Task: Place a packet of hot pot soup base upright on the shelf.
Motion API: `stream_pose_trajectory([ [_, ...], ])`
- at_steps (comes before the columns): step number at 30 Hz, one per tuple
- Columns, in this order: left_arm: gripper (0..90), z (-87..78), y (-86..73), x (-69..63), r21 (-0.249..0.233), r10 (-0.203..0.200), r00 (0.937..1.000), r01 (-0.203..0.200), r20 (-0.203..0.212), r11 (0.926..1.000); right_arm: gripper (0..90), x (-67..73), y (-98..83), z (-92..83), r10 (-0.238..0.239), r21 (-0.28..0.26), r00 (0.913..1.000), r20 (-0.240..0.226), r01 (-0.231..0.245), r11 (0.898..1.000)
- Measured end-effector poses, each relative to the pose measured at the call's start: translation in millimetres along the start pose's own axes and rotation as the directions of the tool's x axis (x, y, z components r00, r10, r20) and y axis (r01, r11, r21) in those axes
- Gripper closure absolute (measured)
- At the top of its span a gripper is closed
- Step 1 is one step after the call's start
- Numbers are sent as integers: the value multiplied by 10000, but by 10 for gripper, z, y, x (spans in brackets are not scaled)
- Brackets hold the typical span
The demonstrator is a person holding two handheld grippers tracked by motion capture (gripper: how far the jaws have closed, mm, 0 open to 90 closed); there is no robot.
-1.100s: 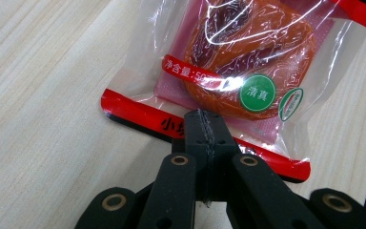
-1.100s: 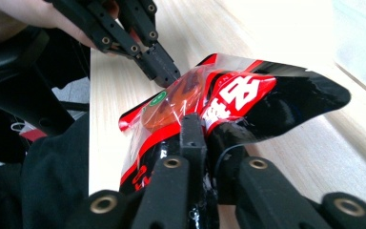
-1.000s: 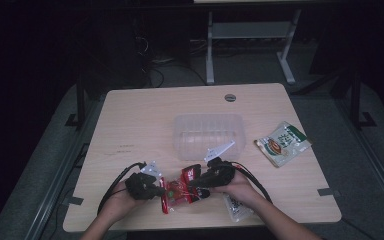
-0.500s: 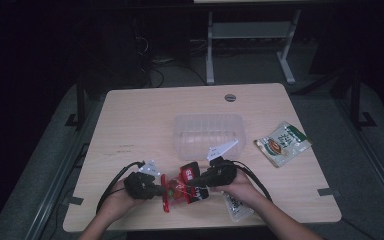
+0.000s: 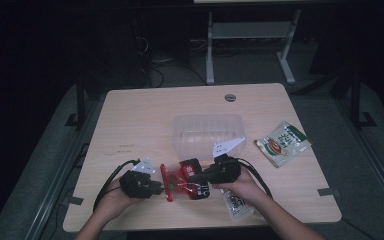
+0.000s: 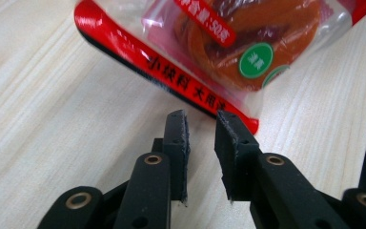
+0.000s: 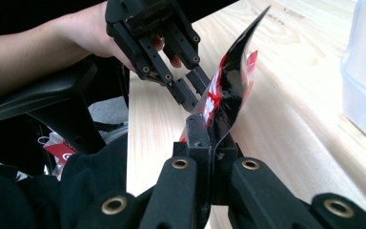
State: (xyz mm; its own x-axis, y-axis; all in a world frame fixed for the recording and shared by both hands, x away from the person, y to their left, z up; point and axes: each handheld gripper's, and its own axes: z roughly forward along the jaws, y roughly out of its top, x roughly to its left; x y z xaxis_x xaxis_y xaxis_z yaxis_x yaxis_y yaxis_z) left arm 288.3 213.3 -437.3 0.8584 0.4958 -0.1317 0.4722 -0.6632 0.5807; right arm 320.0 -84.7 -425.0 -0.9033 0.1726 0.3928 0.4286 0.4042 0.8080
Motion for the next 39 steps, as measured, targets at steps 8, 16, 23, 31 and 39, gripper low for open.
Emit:
stream_pose_trajectory([
  [8, 628, -11, -2, 27, -95, 34, 10000, -34, -5, 9999, 900, 31, 41, -68, -77, -248, 10000, 12, 78, 9997],
  [16, 515, -1, -15, 47, -190, -217, 9997, 216, -79, 9996, 900, 57, 87, -164, -219, -571, 9998, -7, 218, 9981],
  [23, 481, -2, -33, 62, -187, -212, 9997, 209, -149, 9996, 900, 94, 137, -258, -322, -843, 9994, 101, 330, 9959],
  [31, 458, 3, -37, 80, -153, -213, 9996, 210, -191, 9997, 900, 99, 178, -377, -439, -1051, 9985, 324, 470, 9934],
  [39, 381, 16, -41, 87, -235, -83, 9992, 73, -404, 9997, 900, 92, 242, -515, -554, -1281, 9967, 594, 626, 9898],
])
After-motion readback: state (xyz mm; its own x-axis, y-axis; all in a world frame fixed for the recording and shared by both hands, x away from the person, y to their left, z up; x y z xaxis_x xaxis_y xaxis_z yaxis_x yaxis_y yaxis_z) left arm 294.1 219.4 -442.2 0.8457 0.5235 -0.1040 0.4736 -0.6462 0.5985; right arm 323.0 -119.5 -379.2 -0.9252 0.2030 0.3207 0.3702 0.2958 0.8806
